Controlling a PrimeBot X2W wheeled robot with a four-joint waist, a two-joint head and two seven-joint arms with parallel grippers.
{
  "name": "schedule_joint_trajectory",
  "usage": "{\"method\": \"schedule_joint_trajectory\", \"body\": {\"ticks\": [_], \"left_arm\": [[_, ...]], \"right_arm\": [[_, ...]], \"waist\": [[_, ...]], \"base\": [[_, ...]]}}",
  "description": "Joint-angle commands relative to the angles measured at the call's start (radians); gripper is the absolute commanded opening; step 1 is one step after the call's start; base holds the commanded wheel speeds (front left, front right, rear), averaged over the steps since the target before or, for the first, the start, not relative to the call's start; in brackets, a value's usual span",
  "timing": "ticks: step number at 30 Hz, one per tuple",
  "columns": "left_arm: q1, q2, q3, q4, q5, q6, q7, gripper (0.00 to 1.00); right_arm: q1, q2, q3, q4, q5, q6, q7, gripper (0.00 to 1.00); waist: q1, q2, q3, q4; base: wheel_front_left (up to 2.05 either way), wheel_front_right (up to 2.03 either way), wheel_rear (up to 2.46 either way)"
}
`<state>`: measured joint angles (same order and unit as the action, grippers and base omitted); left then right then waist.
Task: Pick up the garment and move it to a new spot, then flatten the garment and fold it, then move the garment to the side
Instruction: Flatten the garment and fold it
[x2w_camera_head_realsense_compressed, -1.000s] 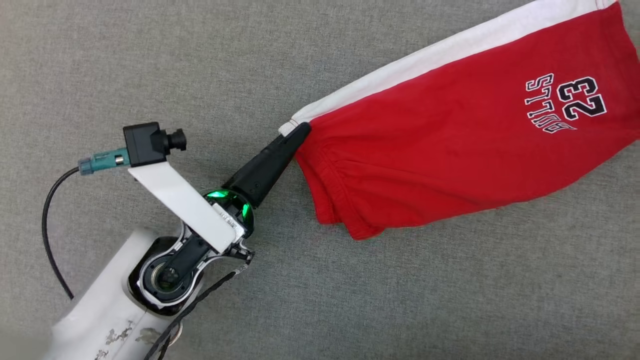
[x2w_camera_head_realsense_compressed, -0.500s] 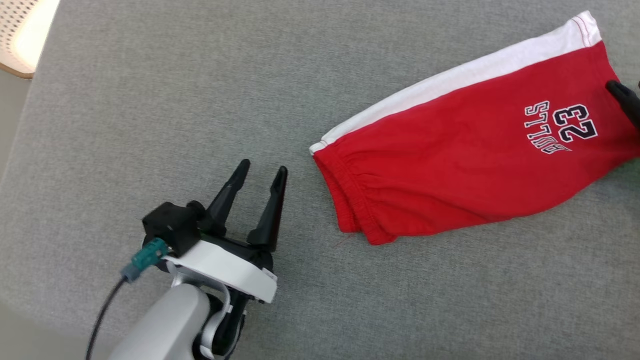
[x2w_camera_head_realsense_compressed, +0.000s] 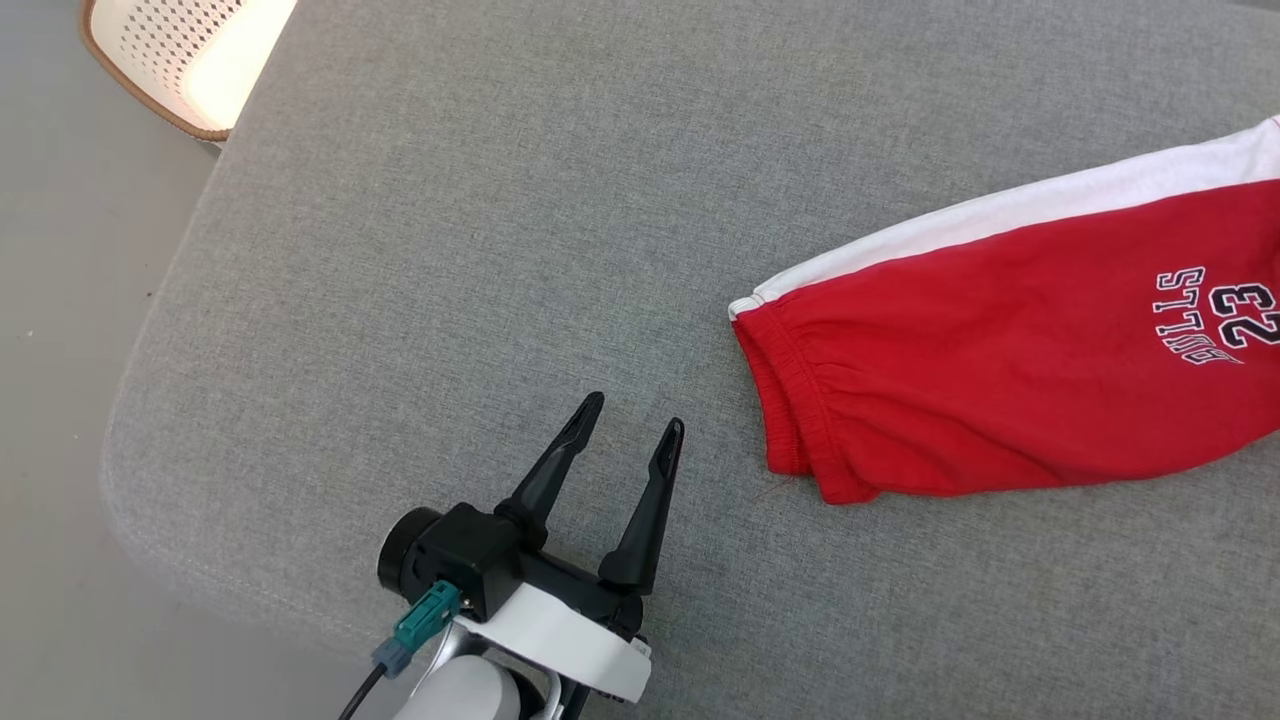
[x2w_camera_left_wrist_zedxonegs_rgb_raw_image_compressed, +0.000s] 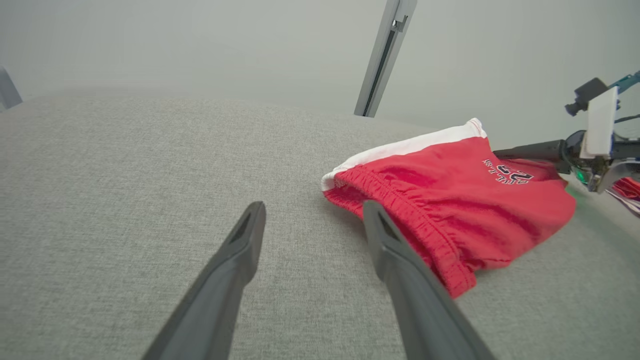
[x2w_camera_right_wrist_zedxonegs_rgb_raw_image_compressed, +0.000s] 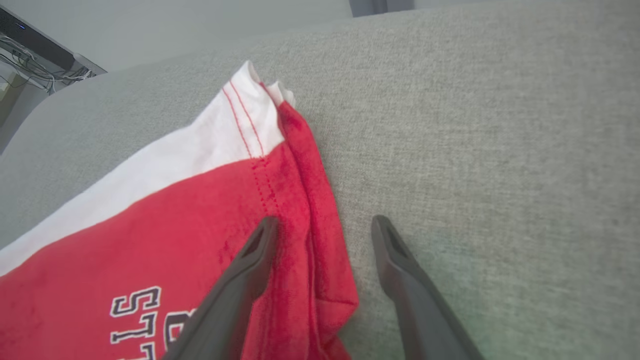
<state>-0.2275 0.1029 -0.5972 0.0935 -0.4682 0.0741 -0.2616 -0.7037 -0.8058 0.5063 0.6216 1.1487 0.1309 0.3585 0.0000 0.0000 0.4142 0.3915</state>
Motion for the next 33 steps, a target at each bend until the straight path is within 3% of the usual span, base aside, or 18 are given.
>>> {"method": "schedule_joint_trajectory", "body": {"ticks": [1, 2, 9, 20, 26, 33], "left_arm": [[0.01, -0.005, 0.015, -0.002, 0.024, -0.008, -0.004, 1.0], [0.015, -0.005, 0.024, -0.004, 0.032, -0.011, -0.004, 1.0], [0.037, -0.011, 0.067, -0.005, 0.089, -0.027, -0.004, 1.0], [0.077, -0.009, 0.114, 0.015, 0.115, -0.061, -0.004, 1.0], [0.08, 0.002, 0.125, 0.021, 0.126, -0.064, -0.004, 1.0], [0.097, 0.007, 0.123, 0.031, 0.12, -0.063, -0.004, 1.0]], "right_arm": [[0.013, 0.02, 0.017, 0.015, 0.016, -0.001, 0.023, 0.22], [0.016, 0.028, 0.023, 0.015, 0.021, -0.001, 0.026, 0.0], [0.048, 0.015, 0.035, -0.029, 0.051, -0.001, -0.028, 0.0], [0.152, -0.117, 0.024, -0.104, 0.093, -0.001, -0.081, 0.0], [0.121, -0.155, 0.045, -0.122, -0.008, -0.001, -0.099, 0.0], [0.04, -0.093, 0.082, -0.157, -0.145, -0.001, -0.077, 0.0]], "waist": [[0.0, 0.0, -0.004, 0.0], [0.0, 0.0, -0.006, -0.003], [0.0, 0.0, -0.039, -0.057], [0.0, 0.0, -0.097, -0.186], [0.0, 0.0, -0.111, -0.23], [0.0, 0.0, -0.147, -0.267]], "base": [[0.0, 0.0, 0.0], [0.0, 0.0, 0.0], [0.0, 0.0, 0.0], [0.0, 0.0, 0.0], [0.0, 0.0, 0.0], [0.0, 0.0, 0.0]]}}
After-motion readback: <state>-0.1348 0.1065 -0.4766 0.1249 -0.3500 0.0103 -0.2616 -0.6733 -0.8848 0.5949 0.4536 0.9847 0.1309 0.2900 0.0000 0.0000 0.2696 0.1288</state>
